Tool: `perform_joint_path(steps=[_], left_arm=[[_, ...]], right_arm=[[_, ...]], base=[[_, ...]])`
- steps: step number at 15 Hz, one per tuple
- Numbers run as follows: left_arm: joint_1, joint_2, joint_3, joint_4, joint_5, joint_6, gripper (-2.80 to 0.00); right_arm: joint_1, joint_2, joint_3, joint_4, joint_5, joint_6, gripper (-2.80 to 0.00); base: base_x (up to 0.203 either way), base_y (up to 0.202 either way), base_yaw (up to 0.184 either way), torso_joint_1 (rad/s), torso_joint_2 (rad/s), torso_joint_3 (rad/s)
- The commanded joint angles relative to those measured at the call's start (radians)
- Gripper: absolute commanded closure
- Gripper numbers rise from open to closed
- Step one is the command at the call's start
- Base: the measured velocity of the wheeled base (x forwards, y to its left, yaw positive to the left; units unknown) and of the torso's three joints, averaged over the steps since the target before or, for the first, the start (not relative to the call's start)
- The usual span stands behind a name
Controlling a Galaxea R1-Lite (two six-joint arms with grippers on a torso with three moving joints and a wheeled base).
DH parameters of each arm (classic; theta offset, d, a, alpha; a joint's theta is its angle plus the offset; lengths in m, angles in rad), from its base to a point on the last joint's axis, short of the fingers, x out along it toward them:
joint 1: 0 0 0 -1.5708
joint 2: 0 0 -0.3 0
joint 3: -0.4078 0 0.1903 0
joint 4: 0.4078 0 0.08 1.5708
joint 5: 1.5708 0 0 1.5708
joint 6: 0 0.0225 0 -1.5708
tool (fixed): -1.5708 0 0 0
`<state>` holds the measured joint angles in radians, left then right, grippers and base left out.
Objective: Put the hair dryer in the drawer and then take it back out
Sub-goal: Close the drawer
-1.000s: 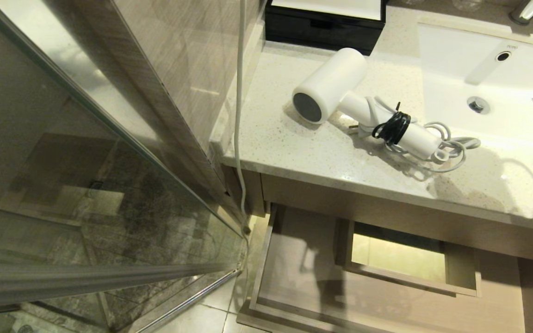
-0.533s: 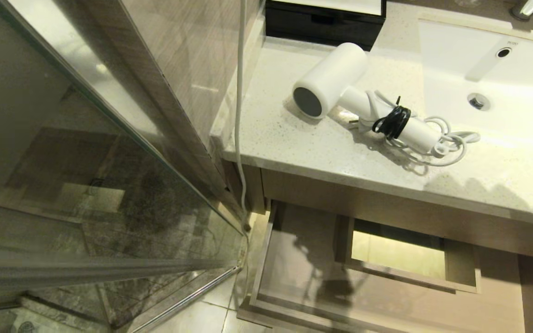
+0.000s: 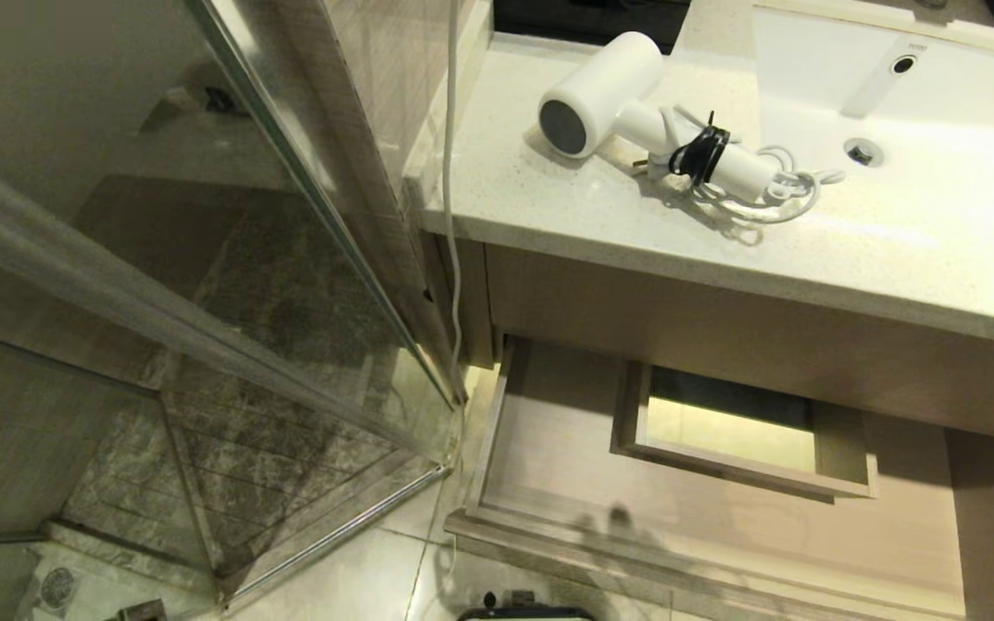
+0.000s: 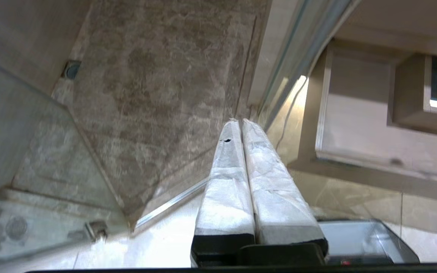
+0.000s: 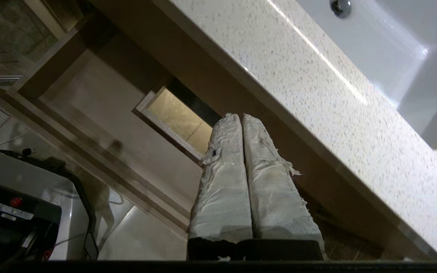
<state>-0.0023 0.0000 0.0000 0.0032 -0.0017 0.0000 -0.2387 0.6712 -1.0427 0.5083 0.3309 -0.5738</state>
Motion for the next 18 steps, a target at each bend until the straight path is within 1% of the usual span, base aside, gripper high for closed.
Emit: perform_joint_path(steps=[1, 6, 10, 13, 18], left_arm=[[0.001, 0.0, 0.002, 0.0, 0.0, 0.0, 0.0], [0.001, 0.0, 0.001, 0.0, 0.0, 0.0, 0.0], [-0.001, 0.0, 0.001, 0.0, 0.0, 0.0, 0.0], [0.001, 0.0, 0.002, 0.0, 0.0, 0.0, 0.0], [0.001, 0.0, 0.002, 0.0, 0.0, 0.0, 0.0]], right_arm=[[-0.048, -0.025, 0.011, 0.007, 0.002, 0.004, 0.0], [-0.047, -0.019, 0.025, -0.034, 0.004, 0.026, 0.0], [-0.028, -0.036, 0.056, -0.05, 0.008, 0.025, 0.0], [-0.024, -0.051, 0.073, -0.073, 0.008, 0.026, 0.0], [-0.025, -0.057, 0.078, -0.071, 0.007, 0.026, 0.0]], base=[[0.0, 0.0, 0.0, -0.313, 0.07, -0.239], [0.0, 0.0, 0.0, -0.287, 0.04, -0.253], [0.0, 0.0, 0.0, -0.257, -0.01, -0.28], [0.0, 0.0, 0.0, -0.238, -0.07, -0.3], [0.0, 0.0, 0.0, -0.203, -0.12, -0.32]])
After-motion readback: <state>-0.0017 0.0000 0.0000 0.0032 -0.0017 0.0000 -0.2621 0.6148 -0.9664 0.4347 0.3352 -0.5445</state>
